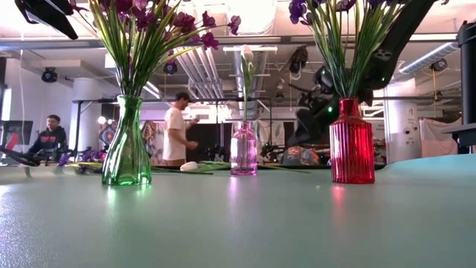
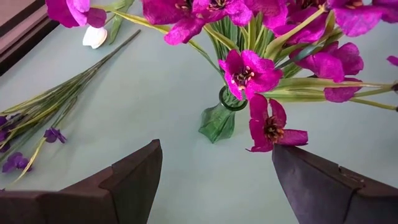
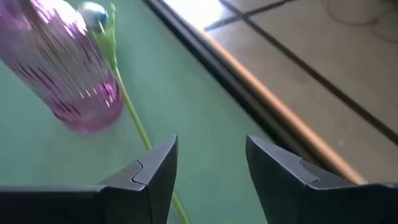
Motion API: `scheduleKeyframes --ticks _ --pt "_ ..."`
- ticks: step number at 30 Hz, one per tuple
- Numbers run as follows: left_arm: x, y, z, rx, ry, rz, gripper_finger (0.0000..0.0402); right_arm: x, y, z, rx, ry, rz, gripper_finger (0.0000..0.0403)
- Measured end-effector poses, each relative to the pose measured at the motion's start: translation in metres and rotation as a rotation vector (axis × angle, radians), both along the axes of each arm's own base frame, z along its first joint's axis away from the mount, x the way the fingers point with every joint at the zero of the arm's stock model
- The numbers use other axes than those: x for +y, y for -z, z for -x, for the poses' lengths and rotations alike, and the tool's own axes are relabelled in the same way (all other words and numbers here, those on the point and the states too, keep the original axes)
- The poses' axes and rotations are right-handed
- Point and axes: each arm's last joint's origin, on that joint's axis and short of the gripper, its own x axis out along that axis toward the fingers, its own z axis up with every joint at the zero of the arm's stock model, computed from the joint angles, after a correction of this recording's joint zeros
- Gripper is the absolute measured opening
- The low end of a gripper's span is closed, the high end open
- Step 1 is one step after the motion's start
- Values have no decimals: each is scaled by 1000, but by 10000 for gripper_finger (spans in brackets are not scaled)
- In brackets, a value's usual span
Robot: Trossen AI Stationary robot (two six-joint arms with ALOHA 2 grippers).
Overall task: Sort flowers into vase by color
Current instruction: Put the white tulip into the purple flower vase
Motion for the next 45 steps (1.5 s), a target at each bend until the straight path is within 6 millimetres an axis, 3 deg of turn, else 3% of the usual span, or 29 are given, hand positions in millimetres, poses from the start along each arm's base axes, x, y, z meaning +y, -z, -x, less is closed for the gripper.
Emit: scheduleKeyframes --ticks 13,25,30,41,45 --pt "0 0 0 -2 -3 2 291 -3 44 -10 2 -121 -131 183" --pt "0 0 0 -6 -17 12 291 2 63 -22 19 -148 -99 177" --pt "0 0 0 -7 -20 14 291 1 64 -21 34 -131 -89 145" --pt "0 0 0 -15 -27 1 291 2 65 -20 49 -122 -108 24" --pt "1 0 0 -15 -27 1 291 2 65 -20 43 -113 -123 13"
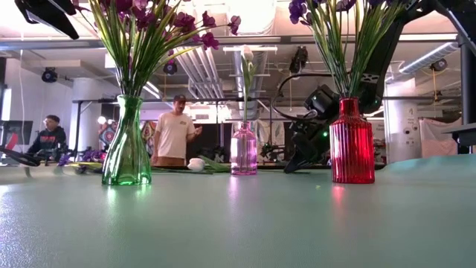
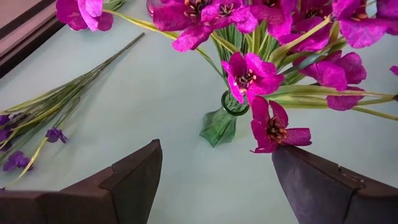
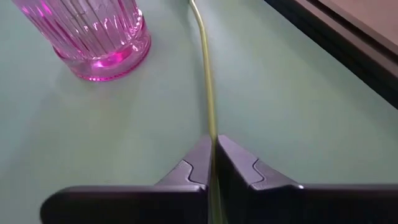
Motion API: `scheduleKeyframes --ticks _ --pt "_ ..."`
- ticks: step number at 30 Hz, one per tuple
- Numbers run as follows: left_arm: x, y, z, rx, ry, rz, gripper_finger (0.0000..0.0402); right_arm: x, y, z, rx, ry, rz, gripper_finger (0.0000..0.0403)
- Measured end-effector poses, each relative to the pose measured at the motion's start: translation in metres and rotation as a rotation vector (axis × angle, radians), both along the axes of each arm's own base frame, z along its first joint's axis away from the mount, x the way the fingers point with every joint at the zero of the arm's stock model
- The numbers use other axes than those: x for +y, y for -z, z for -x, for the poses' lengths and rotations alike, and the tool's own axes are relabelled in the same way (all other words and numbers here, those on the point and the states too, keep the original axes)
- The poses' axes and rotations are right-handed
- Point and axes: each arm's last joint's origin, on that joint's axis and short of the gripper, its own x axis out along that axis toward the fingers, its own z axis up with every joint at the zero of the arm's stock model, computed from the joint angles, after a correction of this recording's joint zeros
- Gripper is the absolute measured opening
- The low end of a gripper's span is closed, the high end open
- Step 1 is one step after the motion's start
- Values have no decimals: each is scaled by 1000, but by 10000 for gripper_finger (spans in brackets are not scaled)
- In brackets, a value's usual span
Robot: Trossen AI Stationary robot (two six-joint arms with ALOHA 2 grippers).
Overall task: Sort flowers into vase by color
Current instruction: Put the white tulip into the purple flower vase
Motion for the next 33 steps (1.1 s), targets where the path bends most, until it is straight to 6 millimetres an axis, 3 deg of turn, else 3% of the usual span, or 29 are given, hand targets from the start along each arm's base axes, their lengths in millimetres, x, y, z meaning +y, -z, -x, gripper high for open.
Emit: scheduleKeyframes --ticks 6,13,33 --pt "0 0 0 0 0 0 291 1 -5 1 -18 31 -32 13" --pt "0 0 0 1 1 -1 291 3 -25 6 -15 100 -40 13" --pt "0 0 0 0 0 -6 291 45 -73 54 282 227 -283 13"
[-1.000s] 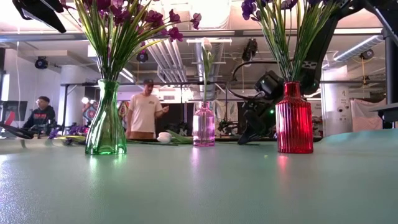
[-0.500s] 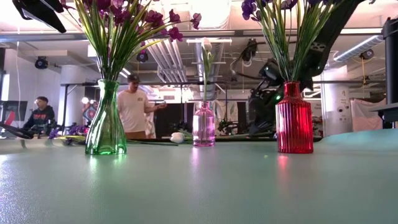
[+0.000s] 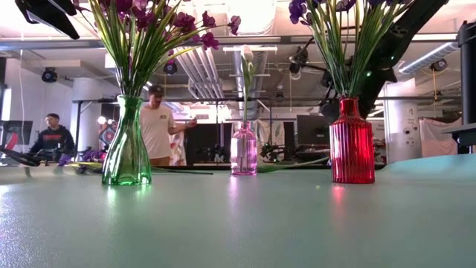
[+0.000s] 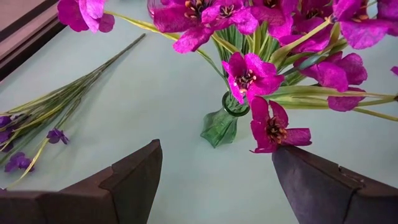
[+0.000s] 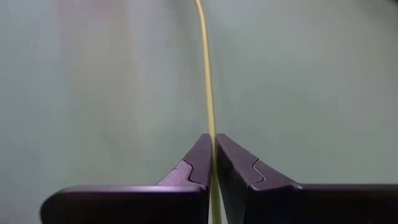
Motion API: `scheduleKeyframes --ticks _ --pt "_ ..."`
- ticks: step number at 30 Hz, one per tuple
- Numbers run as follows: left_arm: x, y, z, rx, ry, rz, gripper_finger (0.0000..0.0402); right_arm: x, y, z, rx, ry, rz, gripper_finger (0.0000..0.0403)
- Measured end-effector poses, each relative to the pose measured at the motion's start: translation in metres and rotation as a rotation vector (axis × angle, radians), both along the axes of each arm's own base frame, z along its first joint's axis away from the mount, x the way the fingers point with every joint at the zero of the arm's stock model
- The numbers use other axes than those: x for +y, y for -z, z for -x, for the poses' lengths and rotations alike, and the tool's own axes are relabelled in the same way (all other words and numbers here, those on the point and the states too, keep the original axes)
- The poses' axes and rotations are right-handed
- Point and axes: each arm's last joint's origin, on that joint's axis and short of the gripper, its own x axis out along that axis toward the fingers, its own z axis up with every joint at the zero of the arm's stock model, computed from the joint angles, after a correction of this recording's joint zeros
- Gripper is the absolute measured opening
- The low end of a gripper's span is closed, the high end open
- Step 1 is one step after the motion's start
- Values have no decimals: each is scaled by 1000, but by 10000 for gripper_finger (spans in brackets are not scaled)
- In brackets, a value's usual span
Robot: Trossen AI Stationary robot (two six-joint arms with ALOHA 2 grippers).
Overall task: Sort flowers into vase by color
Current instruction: Put the white tulip into the purple flower vase
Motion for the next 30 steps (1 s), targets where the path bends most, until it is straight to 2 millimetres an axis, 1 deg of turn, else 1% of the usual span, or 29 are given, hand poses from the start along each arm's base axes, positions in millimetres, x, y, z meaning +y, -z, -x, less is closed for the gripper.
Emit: scheduleKeyframes --ticks 4,7,9,12,18,21,23,27,30 --pt "0 0 0 0 0 -1 291 8 -6 8 30 25 -56 13" --pt "0 0 0 0 0 -1 291 10 -12 10 5 52 -57 14" --pt "0 0 0 -1 -1 -2 291 11 -16 11 -5 46 -46 23" --pt "0 0 0 -1 -1 -2 291 12 -20 12 -16 43 -34 52" --pt "0 0 0 -1 -1 -2 291 10 -22 11 -40 38 -9 142" --pt "0 0 0 -1 -1 -2 291 5 -25 4 -116 4 36 177" --pt "0 0 0 -1 -1 -2 291 2 -26 -3 -194 -70 67 190" --pt "0 0 0 -1 -1 -2 291 -7 -21 -20 -330 -176 151 200" --pt "0 0 0 -1 -1 -2 291 -13 -9 -33 -362 -209 198 200"
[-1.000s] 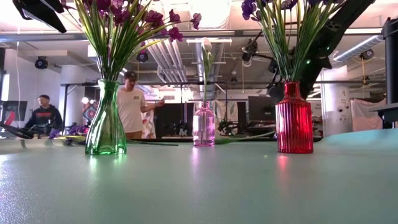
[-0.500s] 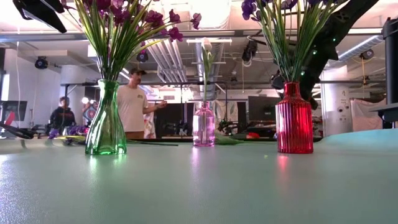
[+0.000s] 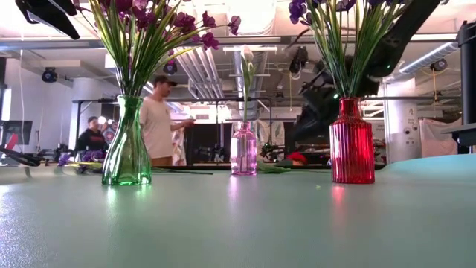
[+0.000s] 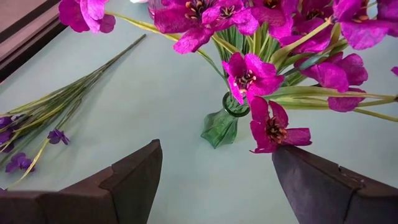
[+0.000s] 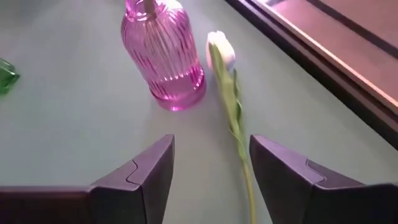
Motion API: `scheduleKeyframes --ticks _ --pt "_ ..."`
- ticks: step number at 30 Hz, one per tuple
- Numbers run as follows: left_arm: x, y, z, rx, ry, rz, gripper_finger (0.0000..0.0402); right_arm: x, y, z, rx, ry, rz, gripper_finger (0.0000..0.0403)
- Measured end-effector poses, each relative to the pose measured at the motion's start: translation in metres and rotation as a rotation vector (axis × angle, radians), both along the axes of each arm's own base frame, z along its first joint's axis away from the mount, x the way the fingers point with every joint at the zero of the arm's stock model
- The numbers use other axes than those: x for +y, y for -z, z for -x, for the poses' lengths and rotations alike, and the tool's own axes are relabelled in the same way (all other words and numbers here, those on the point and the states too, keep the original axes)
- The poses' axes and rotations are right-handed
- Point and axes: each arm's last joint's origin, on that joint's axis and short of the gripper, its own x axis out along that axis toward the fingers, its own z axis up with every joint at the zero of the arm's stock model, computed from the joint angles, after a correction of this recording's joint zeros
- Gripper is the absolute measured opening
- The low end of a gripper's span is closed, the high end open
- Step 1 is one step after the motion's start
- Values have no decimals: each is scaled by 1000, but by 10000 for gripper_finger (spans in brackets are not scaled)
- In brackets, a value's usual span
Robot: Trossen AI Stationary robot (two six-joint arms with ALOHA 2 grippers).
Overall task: Sort flowers into vase by color
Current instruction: Put the white tulip into the purple flower vase
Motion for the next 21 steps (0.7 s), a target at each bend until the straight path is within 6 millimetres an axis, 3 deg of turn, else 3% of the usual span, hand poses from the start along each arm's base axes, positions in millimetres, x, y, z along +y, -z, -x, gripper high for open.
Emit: scheduleKeyframes --ticks 5,13,21 --pt "0 0 0 0 0 0 291 -6 23 -15 -10 -32 34 201" --pt "0 0 0 5 15 -13 291 -11 60 -16 134 9 32 201" --pt "0 0 0 -2 8 -24 291 -14 69 -15 199 74 62 180"
